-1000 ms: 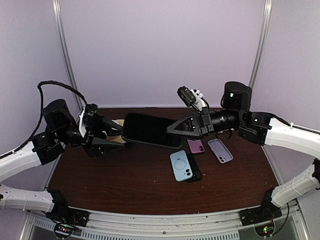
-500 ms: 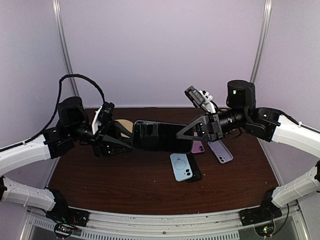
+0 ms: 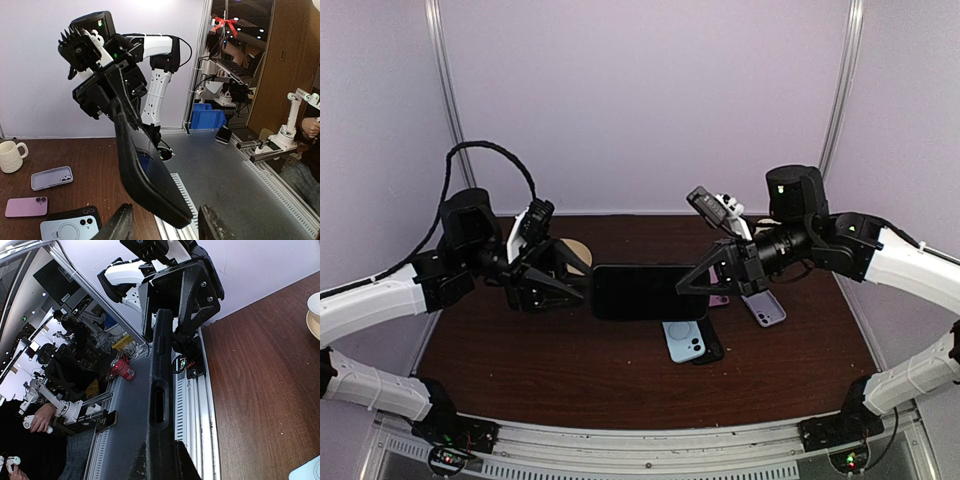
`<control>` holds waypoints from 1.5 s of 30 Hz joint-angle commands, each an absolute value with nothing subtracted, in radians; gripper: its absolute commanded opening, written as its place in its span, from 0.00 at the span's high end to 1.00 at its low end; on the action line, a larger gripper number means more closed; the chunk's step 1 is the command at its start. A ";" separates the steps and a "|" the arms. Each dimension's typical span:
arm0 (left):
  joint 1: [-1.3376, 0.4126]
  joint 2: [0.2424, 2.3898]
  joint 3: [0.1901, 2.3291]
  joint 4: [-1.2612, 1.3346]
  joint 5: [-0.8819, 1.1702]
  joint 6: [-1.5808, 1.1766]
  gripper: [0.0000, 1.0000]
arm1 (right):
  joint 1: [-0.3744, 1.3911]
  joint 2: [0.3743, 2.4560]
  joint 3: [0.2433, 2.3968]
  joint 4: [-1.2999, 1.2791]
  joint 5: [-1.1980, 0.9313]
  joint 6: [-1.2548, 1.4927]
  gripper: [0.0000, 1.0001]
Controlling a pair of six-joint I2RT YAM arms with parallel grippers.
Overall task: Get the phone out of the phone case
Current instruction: Remove the phone from the corner of the phone case.
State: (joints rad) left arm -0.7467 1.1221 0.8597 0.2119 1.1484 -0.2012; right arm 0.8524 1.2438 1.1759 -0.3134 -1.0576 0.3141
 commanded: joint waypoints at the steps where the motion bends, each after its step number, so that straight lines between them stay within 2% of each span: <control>1: -0.742 1.134 0.892 0.242 1.179 -0.213 0.54 | 0.854 1.238 1.225 -0.267 -1.048 0.299 1.00; 11: -0.742 1.165 0.910 0.217 1.191 -0.210 0.61 | 0.857 1.233 1.227 -0.273 -1.028 0.281 1.00; 24: -0.743 1.174 0.907 0.211 1.195 -0.181 0.77 | 0.879 1.228 1.213 -0.249 -1.036 0.284 1.00; 31: -0.749 1.163 0.881 0.202 1.190 -0.100 0.79 | 0.912 1.221 1.204 -0.232 -1.065 0.297 1.00; 45: -0.802 1.077 0.811 0.123 0.993 0.179 0.83 | 0.991 1.235 1.146 0.078 -1.115 0.563 1.00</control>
